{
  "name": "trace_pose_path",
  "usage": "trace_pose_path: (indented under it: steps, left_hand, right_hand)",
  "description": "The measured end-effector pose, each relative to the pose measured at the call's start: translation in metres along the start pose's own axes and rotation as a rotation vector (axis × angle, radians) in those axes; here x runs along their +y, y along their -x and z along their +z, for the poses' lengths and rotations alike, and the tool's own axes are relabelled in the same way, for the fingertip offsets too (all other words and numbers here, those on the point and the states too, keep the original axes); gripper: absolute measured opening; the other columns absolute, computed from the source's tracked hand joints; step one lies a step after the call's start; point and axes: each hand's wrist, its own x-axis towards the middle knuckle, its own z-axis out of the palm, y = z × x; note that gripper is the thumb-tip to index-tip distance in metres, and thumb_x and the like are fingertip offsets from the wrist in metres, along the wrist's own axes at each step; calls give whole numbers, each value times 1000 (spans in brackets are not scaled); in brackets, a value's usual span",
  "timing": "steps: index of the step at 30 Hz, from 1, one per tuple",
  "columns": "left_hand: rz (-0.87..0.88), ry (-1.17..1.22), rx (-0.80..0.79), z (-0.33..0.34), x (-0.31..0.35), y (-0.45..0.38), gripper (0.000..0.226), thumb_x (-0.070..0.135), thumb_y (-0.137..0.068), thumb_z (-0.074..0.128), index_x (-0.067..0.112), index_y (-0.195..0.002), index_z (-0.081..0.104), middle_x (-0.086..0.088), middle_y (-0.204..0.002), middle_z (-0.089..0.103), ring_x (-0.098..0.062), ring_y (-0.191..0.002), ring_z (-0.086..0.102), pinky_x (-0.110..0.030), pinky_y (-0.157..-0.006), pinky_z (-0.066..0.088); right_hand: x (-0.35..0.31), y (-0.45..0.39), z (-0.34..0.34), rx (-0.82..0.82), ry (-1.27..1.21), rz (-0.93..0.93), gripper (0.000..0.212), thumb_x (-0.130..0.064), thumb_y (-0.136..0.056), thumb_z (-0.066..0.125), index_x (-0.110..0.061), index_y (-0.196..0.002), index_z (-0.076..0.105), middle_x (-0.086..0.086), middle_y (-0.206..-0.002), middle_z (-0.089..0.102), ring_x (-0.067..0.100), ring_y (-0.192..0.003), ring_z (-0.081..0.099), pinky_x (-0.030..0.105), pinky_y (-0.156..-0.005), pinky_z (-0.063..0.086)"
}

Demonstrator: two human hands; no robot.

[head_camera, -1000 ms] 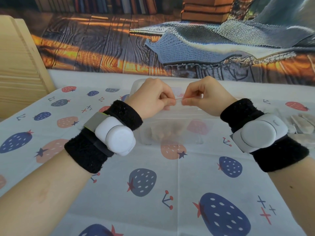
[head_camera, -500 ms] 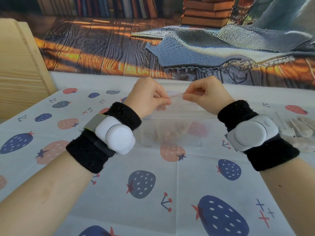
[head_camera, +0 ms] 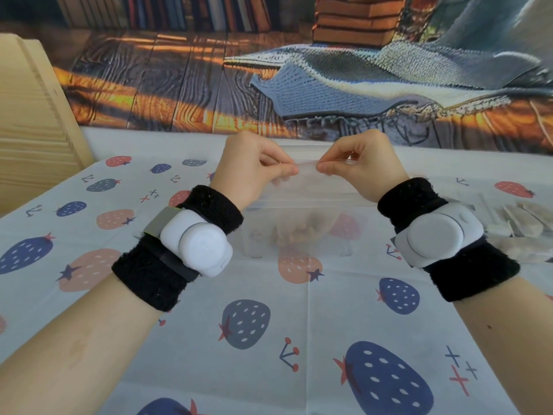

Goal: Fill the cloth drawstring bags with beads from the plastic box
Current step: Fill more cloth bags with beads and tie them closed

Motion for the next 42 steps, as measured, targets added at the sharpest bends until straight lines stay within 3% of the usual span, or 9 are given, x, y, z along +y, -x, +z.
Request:
trace_pose_path:
  steps: [8,13,19,23,25,28,31,37,42]
  left_hand:
    - [-104,-81,103,-1,-3,0,8,12,-79,75,11,-71,72,2,-57,65,-6,-48,62,-13,-60,51]
    - [-135,-99,77,0,1,-1,5,11,-78,75,8,-74,74,0,-58,67,-12,-54,65,-17,-62,51]
    - [-136,-156,33,1,-3,1,6,17,-77,76,12,-74,74,-1,-65,70,-10,-58,66,-25,-64,55]
    - [-89,-252,37,4,-5,0,5,23,-79,75,18,-79,76,1,-74,72,-10,-71,66,-29,-71,55]
    - [-43,-281,40,4,-4,2,5,18,-81,73,16,-85,76,4,-82,72,-9,-77,64,-18,-73,49]
    - [-8,-317,51,3,-2,1,8,13,-82,70,16,-88,76,6,-83,70,-8,-78,63,-1,-68,39]
    - [-33,-273,17,1,-4,-2,11,9,-80,73,15,-89,75,4,-80,69,-4,-73,61,0,-65,41]
    - [-58,-223,-35,0,-5,-9,16,7,-73,78,15,-85,75,1,-80,72,0,-69,64,-7,-70,49]
    - [-31,-225,-35,1,-4,-9,13,5,-73,78,15,-79,75,9,-69,67,9,-62,61,-2,-67,44]
  right_hand:
    - [10,-3,-2,167,-25,146,13,-8,-75,76,-19,-73,70,-1,-68,64,-1,-58,54,6,-59,41]
    - [8,-4,-1,209,-43,202,6,-3,-75,74,-8,-76,72,8,-71,66,19,-69,61,28,-73,53]
    - [16,-2,-16,216,-269,173,12,-11,-77,74,-13,-89,71,-2,-79,69,-7,-63,60,7,-65,42]
    - [59,10,-42,458,-157,296,18,-10,-82,69,-7,-100,69,3,-91,69,3,-75,59,16,-73,46]
    - [95,20,-49,335,40,474,35,-10,-78,73,-9,-111,64,10,-109,65,19,-94,59,30,-86,47]
    - [142,35,-50,-65,170,740,78,-22,-68,82,-12,-135,44,7,-141,44,27,-127,43,40,-106,35]
    - [167,44,-45,-312,407,736,97,-37,-68,81,-14,-144,26,7,-153,23,26,-140,23,39,-113,22]
    - [192,42,-49,-354,588,710,105,-65,-64,70,-25,-147,19,8,-155,12,30,-143,8,49,-113,16]
    - [194,37,-49,-323,612,679,100,-72,-57,68,-23,-138,36,10,-139,41,31,-128,38,46,-108,30]
